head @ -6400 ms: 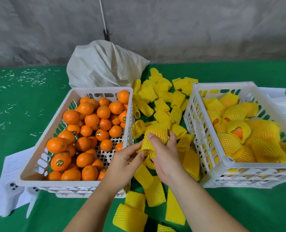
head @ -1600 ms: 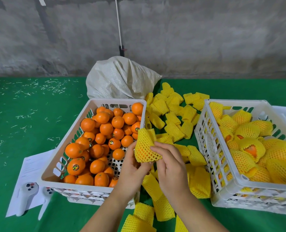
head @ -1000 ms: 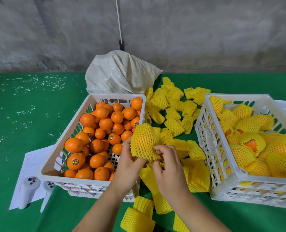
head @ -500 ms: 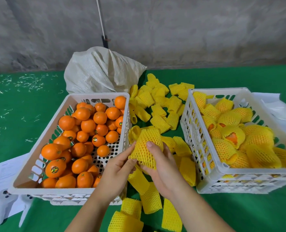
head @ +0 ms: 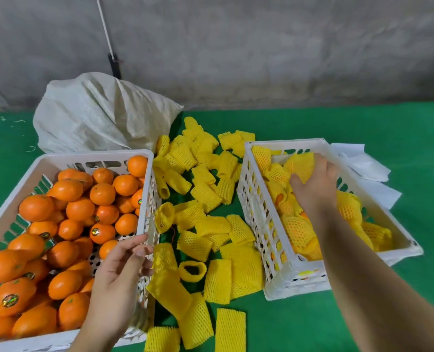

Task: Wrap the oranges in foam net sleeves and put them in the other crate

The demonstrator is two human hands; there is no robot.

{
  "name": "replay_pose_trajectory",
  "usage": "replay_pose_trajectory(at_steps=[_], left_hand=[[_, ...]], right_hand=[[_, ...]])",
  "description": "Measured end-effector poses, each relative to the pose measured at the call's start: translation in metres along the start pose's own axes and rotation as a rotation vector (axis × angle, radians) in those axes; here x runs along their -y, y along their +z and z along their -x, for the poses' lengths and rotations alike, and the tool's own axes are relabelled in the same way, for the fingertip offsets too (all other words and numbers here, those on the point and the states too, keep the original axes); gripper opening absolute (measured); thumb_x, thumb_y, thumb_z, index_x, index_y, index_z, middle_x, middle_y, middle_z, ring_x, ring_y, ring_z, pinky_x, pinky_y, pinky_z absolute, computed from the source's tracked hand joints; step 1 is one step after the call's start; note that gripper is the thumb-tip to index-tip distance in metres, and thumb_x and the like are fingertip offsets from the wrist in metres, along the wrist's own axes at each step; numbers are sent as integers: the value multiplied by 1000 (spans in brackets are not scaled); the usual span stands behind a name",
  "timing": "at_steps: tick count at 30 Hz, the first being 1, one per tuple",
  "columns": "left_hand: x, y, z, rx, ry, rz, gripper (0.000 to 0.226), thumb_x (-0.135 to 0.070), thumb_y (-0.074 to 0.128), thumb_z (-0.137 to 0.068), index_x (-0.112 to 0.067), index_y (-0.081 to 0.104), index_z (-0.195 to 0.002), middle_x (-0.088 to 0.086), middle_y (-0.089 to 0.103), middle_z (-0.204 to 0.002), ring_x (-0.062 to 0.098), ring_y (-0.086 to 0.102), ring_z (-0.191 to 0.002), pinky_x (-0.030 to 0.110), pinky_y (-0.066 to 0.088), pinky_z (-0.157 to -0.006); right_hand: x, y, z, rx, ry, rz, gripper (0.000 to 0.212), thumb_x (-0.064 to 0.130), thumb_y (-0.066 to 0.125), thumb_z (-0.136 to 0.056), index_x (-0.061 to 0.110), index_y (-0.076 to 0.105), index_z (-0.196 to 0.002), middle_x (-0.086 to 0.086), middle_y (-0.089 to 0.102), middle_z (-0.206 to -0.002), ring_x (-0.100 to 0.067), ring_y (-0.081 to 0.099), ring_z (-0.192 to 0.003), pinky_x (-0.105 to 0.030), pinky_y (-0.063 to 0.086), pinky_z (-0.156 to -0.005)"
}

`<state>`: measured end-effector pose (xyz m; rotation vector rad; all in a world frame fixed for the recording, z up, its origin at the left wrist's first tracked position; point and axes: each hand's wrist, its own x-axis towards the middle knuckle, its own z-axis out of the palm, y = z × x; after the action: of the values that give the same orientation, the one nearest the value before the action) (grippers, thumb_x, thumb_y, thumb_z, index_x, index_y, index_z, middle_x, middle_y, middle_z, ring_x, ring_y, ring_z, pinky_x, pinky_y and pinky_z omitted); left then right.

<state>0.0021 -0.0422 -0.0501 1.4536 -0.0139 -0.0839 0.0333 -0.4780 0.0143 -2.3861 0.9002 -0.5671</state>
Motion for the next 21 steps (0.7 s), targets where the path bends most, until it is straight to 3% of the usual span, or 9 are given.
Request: replay_pose_trajectory(at_steps=[2,4,9,12,14,16,18,20,21], left_hand=[[-1,1,1,2,19,-45,28,-41,65,-96,-30,75,-120,5,74,-107,15,68,-79,29,60,-65],[-1,2,1,2,26,-61,27,-40,65,-97,-30,75,-120,5,75,-106,15,68,-79,30,60,-65],[-1,6,2,4,39,-74,20,-33,63,-99,-31,76,-115,5,75,-105,14,68,-78,27,61,-66],[-2,5,4,10,35,-94,21,-34,63,-99,-30,76,-115,4,75,-105,13,69,-81,25,61,-69],[-3,4,2,3,21,-95,22,-37,63,-98,-30,76,-115,3,75,-105,13,70,-83,26,62,-69],[-6,4,-4,12,-8,-71,22,-38,64,-99,-28,76,-114,3,73,-105,16,69,-84,30,61,-70],[-11,7,-17,12,-20,-42,16,-33,65,-103,-26,76,-112,4,72,-104,17,67,-84,31,60,-70],[-17,11,-34,-8,26,-125,14,-25,62,-107,-25,76,-111,3,73,-102,17,70,-84,29,61,-70],[-20,12,-43,-26,62,-186,15,-23,61,-108,-25,75,-112,2,74,-101,16,71,-84,26,62,-70]], right_hand=[[-12,19,2,244,-67,359,82,56,56,-96,29,14,-161,-11,23,-165,-37,39,-144,-52,41,-111],[-20,35,5,285,-130,560,88,65,50,-95,30,4,-161,-13,13,-169,-36,27,-152,-51,33,-118],[-23,43,1,291,-97,632,95,69,49,-93,32,-8,-160,-12,-11,-171,-35,4,-158,-53,16,-125],[-17,36,1,329,-86,681,100,64,53,-93,30,-11,-161,-15,-18,-169,-37,-9,-157,-57,1,-126],[0,31,5,253,-63,648,96,61,52,-93,30,-7,-162,-17,-17,-169,-39,-13,-156,-59,-10,-122],[27,35,21,88,-142,505,83,56,50,-93,30,9,-161,-18,-3,-170,-39,0,-155,-59,-5,-120],[57,52,48,17,-365,365,73,55,51,-91,29,26,-156,-17,15,-167,-38,18,-150,-56,6,-116],[74,81,77,122,-610,390,72,57,53,-90,29,34,-153,-16,19,-166,-38,23,-147,-55,16,-115],[78,97,90,271,-663,423,72,58,54,-91,30,33,-154,-15,13,-169,-39,19,-149,-55,17,-117]])
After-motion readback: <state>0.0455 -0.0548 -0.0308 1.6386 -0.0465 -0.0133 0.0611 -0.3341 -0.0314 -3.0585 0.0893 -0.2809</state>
